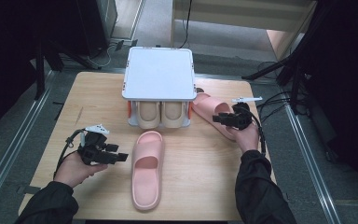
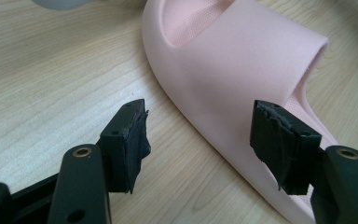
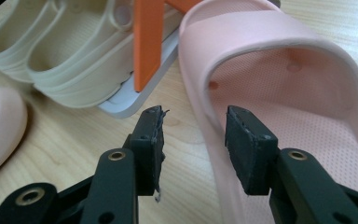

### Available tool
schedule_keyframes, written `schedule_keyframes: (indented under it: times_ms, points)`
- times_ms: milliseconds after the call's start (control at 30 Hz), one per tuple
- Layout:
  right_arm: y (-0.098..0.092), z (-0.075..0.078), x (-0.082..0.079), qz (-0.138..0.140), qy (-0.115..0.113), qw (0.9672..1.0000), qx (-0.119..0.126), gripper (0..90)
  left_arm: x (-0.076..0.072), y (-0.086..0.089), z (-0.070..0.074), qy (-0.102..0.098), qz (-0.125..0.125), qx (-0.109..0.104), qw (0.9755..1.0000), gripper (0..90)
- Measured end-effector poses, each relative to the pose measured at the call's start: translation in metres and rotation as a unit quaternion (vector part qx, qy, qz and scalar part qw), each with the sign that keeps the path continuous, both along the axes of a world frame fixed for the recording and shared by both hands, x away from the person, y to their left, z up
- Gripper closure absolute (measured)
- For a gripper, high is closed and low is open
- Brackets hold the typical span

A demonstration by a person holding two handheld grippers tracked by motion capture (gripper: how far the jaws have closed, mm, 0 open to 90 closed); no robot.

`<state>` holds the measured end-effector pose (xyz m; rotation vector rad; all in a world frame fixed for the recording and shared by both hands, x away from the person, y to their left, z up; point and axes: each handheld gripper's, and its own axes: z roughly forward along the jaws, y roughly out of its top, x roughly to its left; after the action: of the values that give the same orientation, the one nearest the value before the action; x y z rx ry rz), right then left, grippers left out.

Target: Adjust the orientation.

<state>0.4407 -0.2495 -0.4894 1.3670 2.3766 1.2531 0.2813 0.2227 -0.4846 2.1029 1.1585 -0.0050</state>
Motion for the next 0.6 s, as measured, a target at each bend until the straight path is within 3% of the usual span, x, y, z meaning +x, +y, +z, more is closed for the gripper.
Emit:
schedule_keyframes:
  times_ms: [233,367,467,600]
  points:
    - [0.008,-0.011,0.013,0.002,0.011,0.9999,-0.011,60.1,-0.007,0.003,-0.001,-0.001,0.006,-0.001,1.0,36.2]
    - [0.016,-0.017,0.021,-0.007,0.018,0.9995,-0.025,67.8,-0.009,0.004,-0.002,0.002,0.013,-0.003,0.9999,36.0]
    - [0.015,-0.019,0.026,-0.017,0.03,0.9993,-0.018,72.4,-0.01,0.006,-0.002,0.0,0.015,-0.007,0.9999,36.0]
    - [0.019,-0.015,0.026,-0.013,0.02,0.9993,-0.027,77.2,-0.01,0.006,-0.003,0.002,0.014,-0.004,0.9999,36.0]
